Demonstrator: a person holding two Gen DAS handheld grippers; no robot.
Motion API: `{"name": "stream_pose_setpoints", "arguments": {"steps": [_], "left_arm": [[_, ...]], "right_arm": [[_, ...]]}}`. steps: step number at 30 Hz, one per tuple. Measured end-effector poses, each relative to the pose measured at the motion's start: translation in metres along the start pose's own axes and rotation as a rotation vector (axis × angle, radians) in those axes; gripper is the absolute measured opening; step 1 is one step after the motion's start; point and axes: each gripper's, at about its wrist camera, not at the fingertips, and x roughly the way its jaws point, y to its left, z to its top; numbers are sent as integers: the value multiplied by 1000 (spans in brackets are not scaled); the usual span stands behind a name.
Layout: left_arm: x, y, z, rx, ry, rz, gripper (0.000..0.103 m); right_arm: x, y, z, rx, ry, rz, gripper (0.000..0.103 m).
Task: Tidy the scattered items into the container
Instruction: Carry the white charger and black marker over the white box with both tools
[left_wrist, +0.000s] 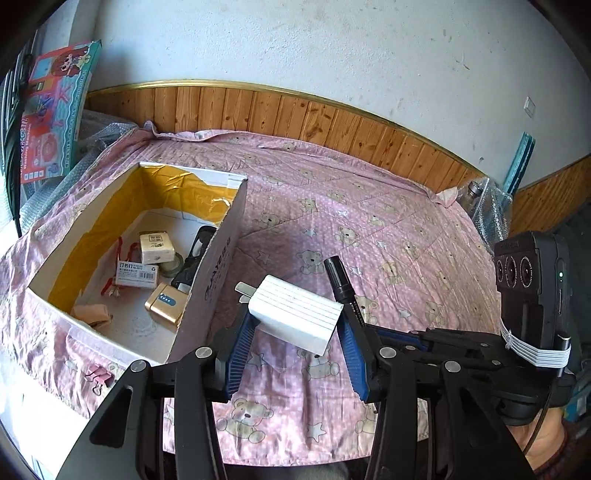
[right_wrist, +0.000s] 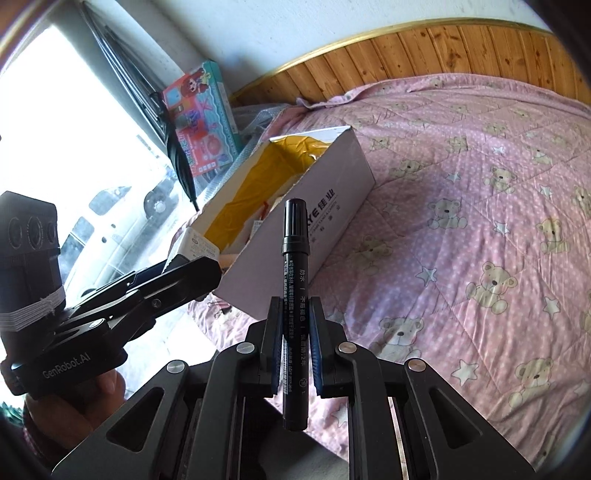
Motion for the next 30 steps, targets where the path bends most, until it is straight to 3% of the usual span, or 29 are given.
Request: {"name": "stream_pose_setpoints", "arguments": {"steps": [14,30], "left_arm": [[-50,54,-8,-94,-79,3,47],[-71,129,15,-201,-141,26,47]], "right_arm": [[4,55,5,-50,-25,1,13],[43,106,56,-129,-10,13,13]]}}
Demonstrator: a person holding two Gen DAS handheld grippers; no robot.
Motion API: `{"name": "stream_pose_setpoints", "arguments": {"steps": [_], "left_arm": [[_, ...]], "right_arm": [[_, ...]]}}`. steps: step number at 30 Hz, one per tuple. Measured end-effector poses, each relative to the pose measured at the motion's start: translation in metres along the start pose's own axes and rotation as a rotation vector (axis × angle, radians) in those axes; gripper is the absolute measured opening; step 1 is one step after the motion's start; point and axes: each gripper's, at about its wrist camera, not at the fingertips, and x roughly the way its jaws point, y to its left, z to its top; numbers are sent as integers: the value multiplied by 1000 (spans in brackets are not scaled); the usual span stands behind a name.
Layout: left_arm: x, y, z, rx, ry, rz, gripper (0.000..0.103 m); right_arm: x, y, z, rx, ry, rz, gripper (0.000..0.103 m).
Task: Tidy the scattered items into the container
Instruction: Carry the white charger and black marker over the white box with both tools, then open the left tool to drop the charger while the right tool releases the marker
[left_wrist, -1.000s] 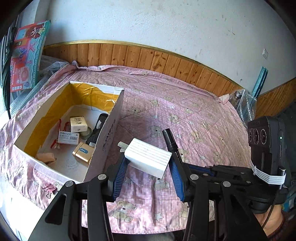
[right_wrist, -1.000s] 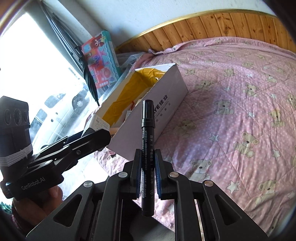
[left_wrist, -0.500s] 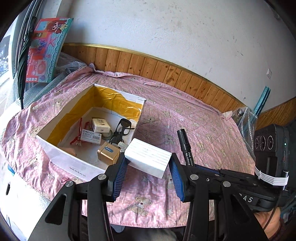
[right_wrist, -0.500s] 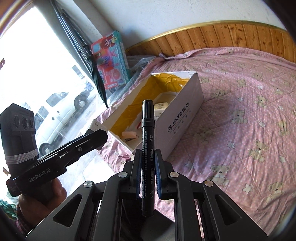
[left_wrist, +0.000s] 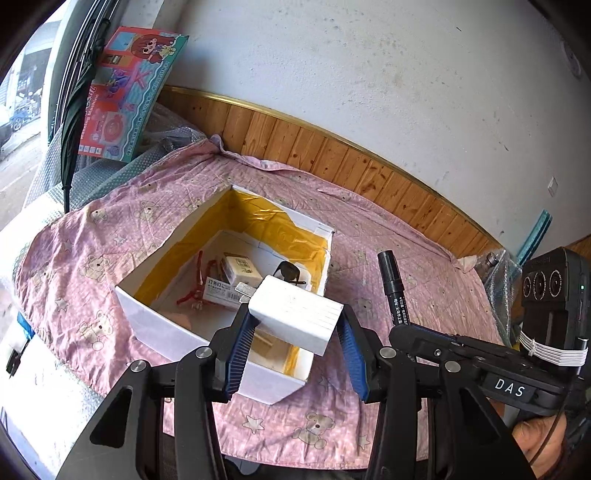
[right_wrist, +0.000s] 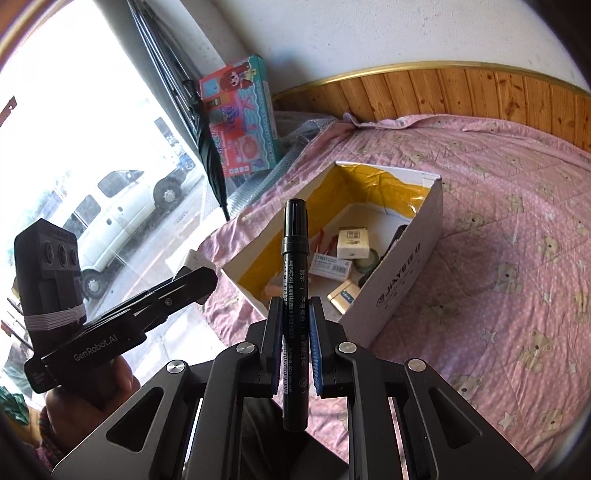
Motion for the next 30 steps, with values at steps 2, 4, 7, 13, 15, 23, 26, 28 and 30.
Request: {"name": "stream_pose_setpoints", "arguments": {"steps": [2,4,7,13,15,23,26,28,30], "left_arm": [[0,9,6,-10,-7,8,47],[2,17,12,-21,-10,16,47],[8,29,20,-34,-10,24,47],[31,40,30,-30,30,28,47],[41,40,30,-24,57,28,47],[86,44,19,-7,174,30,47],[99,49,16,-9,206,43,47],[106,52,16,-9,223,53,47],[113,54,16,-4,236,67,47]], "right_arm": [[8,2,7,1,4,5,13],[16,5,14,0,9,9,13],[30,5,25,9,18,13,13],[65,-3,53,35,42,-7,13],[76,-8,62,47,52,-23,13],[123,-29,96,48,108,-108,13],[141,-35,105,40,131,-130,13],[152,-38,110,32,146,-147,14],[162,-42,114,28,157,-167,14]]}}
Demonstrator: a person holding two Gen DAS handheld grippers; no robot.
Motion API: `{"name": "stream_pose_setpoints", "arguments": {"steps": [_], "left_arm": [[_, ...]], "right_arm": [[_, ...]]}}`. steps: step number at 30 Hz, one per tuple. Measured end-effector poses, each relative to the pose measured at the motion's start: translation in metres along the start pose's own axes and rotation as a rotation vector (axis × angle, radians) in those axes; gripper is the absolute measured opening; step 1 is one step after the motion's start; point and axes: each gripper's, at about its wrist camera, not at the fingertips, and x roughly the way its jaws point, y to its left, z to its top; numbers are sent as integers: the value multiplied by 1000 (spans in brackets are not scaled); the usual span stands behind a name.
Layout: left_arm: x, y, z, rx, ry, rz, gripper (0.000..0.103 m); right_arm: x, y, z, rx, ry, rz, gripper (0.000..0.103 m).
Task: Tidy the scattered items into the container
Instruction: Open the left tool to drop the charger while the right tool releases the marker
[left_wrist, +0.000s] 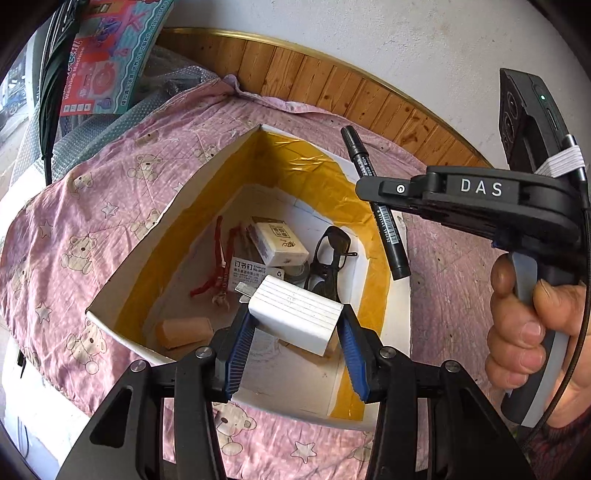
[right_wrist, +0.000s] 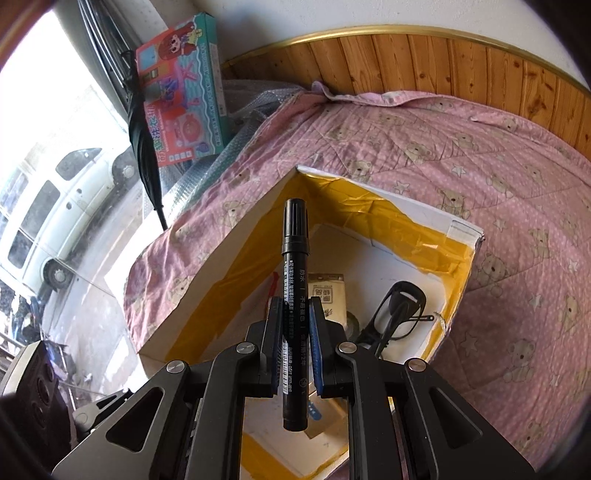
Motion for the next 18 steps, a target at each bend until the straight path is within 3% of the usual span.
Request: {"name": "stream_pose_setpoints", "arguments": {"steps": [5,7,9,12,15,18], "left_arm": [[12,1,4,16,19,23,47],[16,0,4,20,19,39,47],[19,1,6,18,19,57,48],[23,3,7,11,21,87,49],[22,4,7,3,20,89,61],[16,0,7,11,9,87,62]], "right_arm": [[20,-9,8,-7,9,-47,17],[23,-16,9,6,10,-47,34],[24,-19,7,10,10,-58,40],[19,-20,1,9,10,-53,40],[8,-11,-8,-34,-4,-67,40],[-7,-1,-19,-82,-27,-85,40]]}}
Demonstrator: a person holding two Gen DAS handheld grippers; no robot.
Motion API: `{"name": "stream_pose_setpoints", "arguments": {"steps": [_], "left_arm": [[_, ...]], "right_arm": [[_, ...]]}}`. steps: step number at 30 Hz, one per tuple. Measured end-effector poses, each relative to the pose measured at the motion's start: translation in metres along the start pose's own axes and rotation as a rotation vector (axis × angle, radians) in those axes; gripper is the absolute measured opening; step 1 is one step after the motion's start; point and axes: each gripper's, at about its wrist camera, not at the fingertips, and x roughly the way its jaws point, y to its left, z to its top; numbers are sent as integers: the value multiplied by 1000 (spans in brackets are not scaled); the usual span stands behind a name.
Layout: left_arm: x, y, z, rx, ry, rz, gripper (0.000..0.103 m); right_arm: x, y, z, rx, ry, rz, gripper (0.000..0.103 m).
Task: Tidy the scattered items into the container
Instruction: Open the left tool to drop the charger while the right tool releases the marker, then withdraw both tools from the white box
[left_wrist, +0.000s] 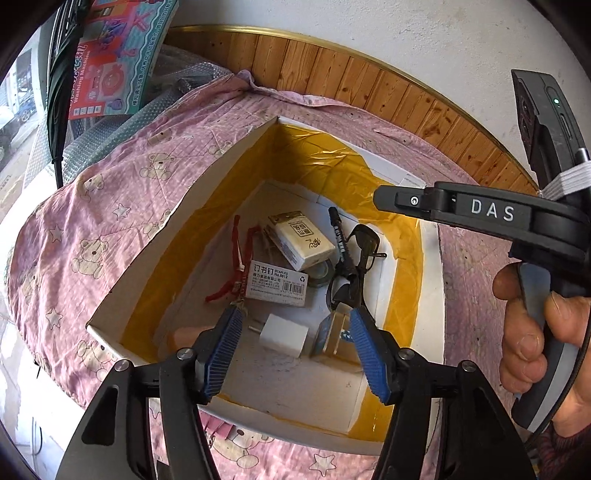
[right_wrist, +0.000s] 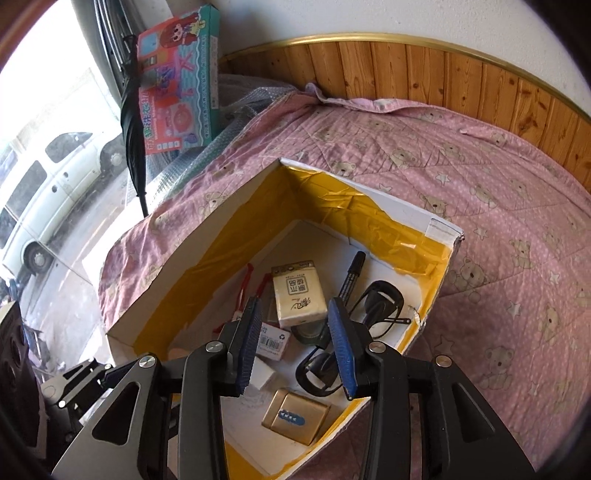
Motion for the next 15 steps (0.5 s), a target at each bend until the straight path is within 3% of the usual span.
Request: {"name": "stream_pose_setpoints", "arguments": {"steps": [6,9,15], "left_arm": [[-16,3,-3,-21,-23,-9,63],[-24,2,-8,-25,-28,-13,63],[-43,-6,-21,-8,-45,-21,63]], "right_arm": [[-27,10,-24,-48,-7,-55,40],[-28,20,-45,-78,54,-84,43],[-40,30,-87,-108,96,-58,44]]}}
